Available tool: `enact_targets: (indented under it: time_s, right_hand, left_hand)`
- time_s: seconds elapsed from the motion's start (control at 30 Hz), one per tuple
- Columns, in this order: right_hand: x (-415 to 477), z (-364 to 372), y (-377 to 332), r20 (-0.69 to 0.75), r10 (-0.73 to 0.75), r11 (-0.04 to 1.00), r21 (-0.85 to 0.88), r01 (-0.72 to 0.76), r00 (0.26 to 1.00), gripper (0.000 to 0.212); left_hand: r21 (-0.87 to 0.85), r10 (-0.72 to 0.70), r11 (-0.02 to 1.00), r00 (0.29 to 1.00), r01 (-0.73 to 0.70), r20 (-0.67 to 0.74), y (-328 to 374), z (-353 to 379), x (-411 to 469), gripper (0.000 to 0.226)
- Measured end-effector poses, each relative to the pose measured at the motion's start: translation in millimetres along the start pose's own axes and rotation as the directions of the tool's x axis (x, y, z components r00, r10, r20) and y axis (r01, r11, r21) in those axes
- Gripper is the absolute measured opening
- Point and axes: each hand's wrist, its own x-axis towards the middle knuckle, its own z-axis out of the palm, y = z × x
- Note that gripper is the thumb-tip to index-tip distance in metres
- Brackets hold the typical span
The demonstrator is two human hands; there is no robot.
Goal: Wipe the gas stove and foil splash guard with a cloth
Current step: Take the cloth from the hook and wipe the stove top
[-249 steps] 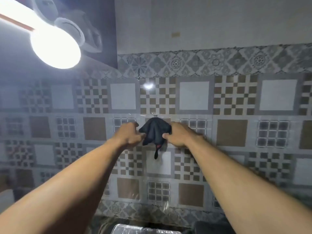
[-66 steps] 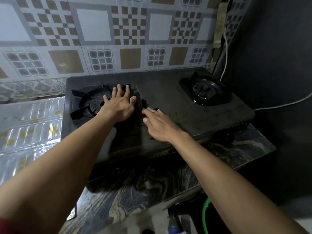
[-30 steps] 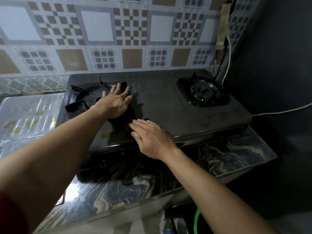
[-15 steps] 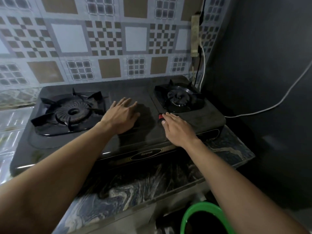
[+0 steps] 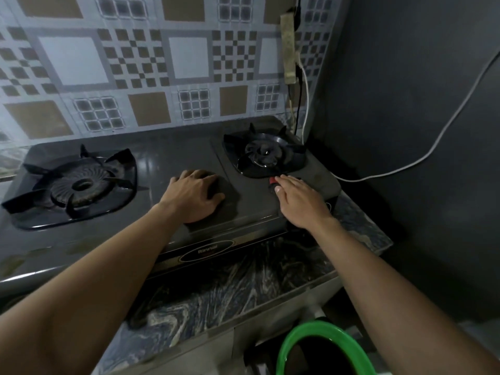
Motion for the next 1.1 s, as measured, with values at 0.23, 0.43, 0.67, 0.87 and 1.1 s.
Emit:
enact_targets:
  time_s: [0.23, 0.43, 0.67, 0.87, 1.1]
  right_hand:
    - [2, -14, 55, -0.035, 0.119, 0.993, -0.007, -0.12, 0.992, 0.051]
    - [28, -30, 89, -0.04, 0.23, 0.964, 0.146, -0.222, 0.972, 0.038]
    - [75, -37, 119, 0.076, 0.271, 0.912, 0.297, -0.281, 0.96, 0.042]
    - [129, -42, 130, 0.196, 0.223, 0.799, 0.524, -0.295, 0.955, 0.037]
    - [202, -34, 142, 0.312, 0.13, 0.781, 0.553, -0.291, 0.941, 0.038]
  left_hand:
    - [-0.008, 0.013, 1.0, 0.999, -0.014, -0.05, -6, 8, 2, 0.071]
    - [-0.009, 0.025, 1.0, 0.999, -0.025, -0.027, -12, -1, 14, 0.073]
    - [-0.114, -0.039, 0.993, 0.997, 0.031, -0.064, -37, -2, 33, 0.072]
    - [-0.063, -0.126, 0.989, 0.989, 0.13, 0.073, -49, 0, 51, 0.102]
    - [-0.002, -0.144, 0.99, 0.989, 0.144, 0.018, -69, 15, 59, 0.092]
